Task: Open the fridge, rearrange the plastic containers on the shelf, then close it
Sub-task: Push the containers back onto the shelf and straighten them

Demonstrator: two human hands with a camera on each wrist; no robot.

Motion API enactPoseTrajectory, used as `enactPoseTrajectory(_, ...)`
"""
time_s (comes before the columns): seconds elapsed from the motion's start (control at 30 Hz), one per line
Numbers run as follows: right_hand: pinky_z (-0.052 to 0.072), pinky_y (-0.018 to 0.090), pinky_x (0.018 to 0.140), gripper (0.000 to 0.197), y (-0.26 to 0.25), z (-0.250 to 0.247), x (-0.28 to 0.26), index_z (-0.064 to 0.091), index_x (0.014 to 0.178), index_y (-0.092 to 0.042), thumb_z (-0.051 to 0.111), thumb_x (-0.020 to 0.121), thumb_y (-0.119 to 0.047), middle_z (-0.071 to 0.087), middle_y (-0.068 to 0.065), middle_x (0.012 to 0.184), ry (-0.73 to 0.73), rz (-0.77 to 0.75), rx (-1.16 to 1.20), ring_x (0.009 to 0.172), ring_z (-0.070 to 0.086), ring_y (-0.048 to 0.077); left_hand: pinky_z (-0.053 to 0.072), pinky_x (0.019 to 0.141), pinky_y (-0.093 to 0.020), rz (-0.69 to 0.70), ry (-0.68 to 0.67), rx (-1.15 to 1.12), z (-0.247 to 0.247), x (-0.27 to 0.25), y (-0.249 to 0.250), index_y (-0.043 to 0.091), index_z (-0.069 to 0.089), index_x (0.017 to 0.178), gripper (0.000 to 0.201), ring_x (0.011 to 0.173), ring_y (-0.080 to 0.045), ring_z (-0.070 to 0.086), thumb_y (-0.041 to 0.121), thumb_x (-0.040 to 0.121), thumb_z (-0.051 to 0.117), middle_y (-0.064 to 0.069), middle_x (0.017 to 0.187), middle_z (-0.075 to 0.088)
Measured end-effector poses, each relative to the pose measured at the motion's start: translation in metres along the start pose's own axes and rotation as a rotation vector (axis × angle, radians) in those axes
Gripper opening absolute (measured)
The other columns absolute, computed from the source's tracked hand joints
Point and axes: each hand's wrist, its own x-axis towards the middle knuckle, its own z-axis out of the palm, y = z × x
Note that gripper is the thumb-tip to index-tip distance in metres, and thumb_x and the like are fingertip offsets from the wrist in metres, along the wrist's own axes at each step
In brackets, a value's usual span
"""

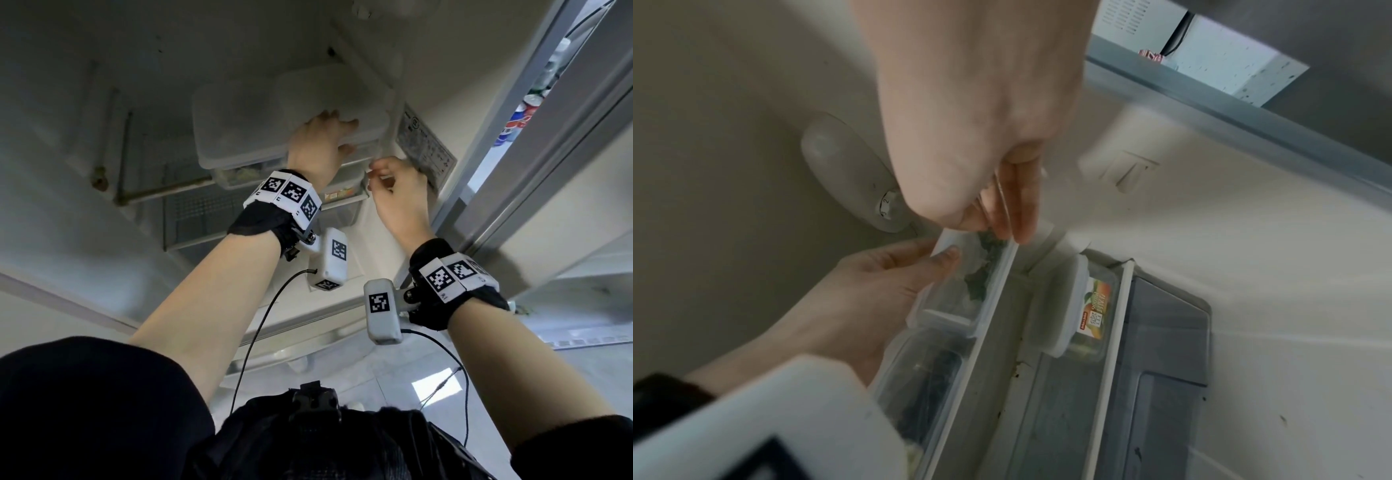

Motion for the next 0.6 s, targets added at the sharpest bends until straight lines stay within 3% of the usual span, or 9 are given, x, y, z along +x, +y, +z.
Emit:
enactPoseTrajectory(0.13, 0.045, 0.017, 0.073, 0.019, 0.0, 0.0, -0.001, 0.066, 0.105, -0.006, 0.055, 0.089, -0.006, 0.071, 0.011, 0.102, -0.001, 0.002, 0.02, 0.08, 0.063, 0.016, 0.04, 0.104, -0.042, -0.017, -0.033, -0.04, 0.0, -0.002, 0.001, 0.024, 0.042, 0.139, 0.045, 0.13, -0.032, 0.045, 0.028, 0.095, 0.052, -0.011, 0.147, 0.042)
enactPoseTrajectory(0.2, 0.047, 0.02, 0.075, 0.019, -0.001, 0.002, -0.002, 0.066, 0.104, -0.006, 0.055, 0.089, -0.006, 0.071, 0.011, 0.101, -0.008, 0.0, 0.023, 0.081, 0.064, 0.018, 0.031, 0.113, -0.04, 0.002, -0.027, -0.1, -0.003, -0.006, 0.0, 0.021, 0.038, 0.141, 0.05, 0.14, -0.029, 0.034, 0.029, 0.094, 0.054, -0.012, 0.153, 0.034)
enactPoseTrajectory(0.27, 0.047, 0.021, 0.074, 0.018, -0.002, 0.004, -0.002, 0.065, 0.104, -0.007, 0.055, 0.089, -0.007, 0.071, 0.01, 0.099, -0.021, 0.003, 0.031, 0.081, 0.062, 0.015, 0.022, 0.118, -0.038, 0.019, 0.042, -0.14, -0.009, -0.016, -0.005, 0.019, 0.04, 0.14, 0.054, 0.144, -0.027, 0.027, 0.032, 0.091, 0.057, -0.012, 0.153, 0.033)
enactPoseTrajectory(0.3, 0.047, 0.021, 0.075, 0.019, -0.001, 0.006, -0.002, 0.065, 0.104, -0.008, 0.055, 0.088, -0.007, 0.07, 0.008, 0.098, -0.029, 0.008, 0.048, 0.082, 0.061, 0.014, 0.024, 0.117, -0.037, 0.015, 0.1, -0.178, -0.012, -0.022, -0.009, 0.017, 0.044, 0.138, 0.052, 0.143, -0.027, 0.029, 0.032, 0.09, 0.059, -0.012, 0.15, 0.039)
enactPoseTrajectory(0.4, 0.053, 0.024, 0.078, 0.019, -0.003, 0.015, -0.003, 0.065, 0.103, -0.013, 0.055, 0.087, -0.01, 0.069, 0.002, 0.094, -0.031, -0.011, 0.107, 0.086, 0.065, 0.015, 0.048, 0.102, -0.035, -0.001, 0.39, -0.377, -0.021, -0.049, -0.027, 0.01, 0.064, 0.115, 0.033, 0.123, -0.025, 0.055, 0.021, 0.084, 0.06, -0.01, 0.125, 0.064)
enactPoseTrajectory(0.47, 0.054, 0.02, 0.077, 0.019, -0.008, 0.022, -0.006, 0.065, 0.103, -0.01, 0.056, 0.086, -0.008, 0.071, 0.006, 0.097, 0.024, -0.062, 0.12, 0.085, 0.066, 0.015, 0.052, 0.087, -0.027, -0.046, 0.575, -0.434, -0.025, -0.067, -0.039, 0.006, 0.07, 0.098, 0.02, 0.102, -0.023, 0.066, 0.012, 0.083, 0.057, -0.009, 0.105, 0.072)
enactPoseTrajectory(0.53, 0.056, 0.02, 0.075, 0.021, -0.014, 0.029, -0.01, 0.065, 0.104, -0.008, 0.058, 0.085, -0.006, 0.07, 0.009, 0.101, 0.108, -0.113, 0.134, 0.084, 0.065, 0.013, 0.048, 0.081, -0.021, -0.134, 0.655, -0.424, -0.028, -0.08, -0.051, 0.007, 0.072, 0.092, 0.02, 0.094, -0.022, 0.067, 0.011, 0.082, 0.055, -0.008, 0.098, 0.074)
enactPoseTrajectory(0.6, 0.053, 0.025, 0.084, 0.028, -0.02, 0.035, -0.01, 0.062, 0.111, -0.009, 0.058, 0.083, -0.01, 0.064, 0.01, 0.115, 0.197, -0.152, 0.093, 0.097, 0.062, 0.016, 0.052, 0.084, -0.03, -0.184, 0.652, -0.4, -0.027, -0.088, -0.065, 0.01, 0.071, 0.093, 0.02, 0.096, -0.024, 0.065, 0.016, 0.081, 0.056, -0.008, 0.099, 0.072)
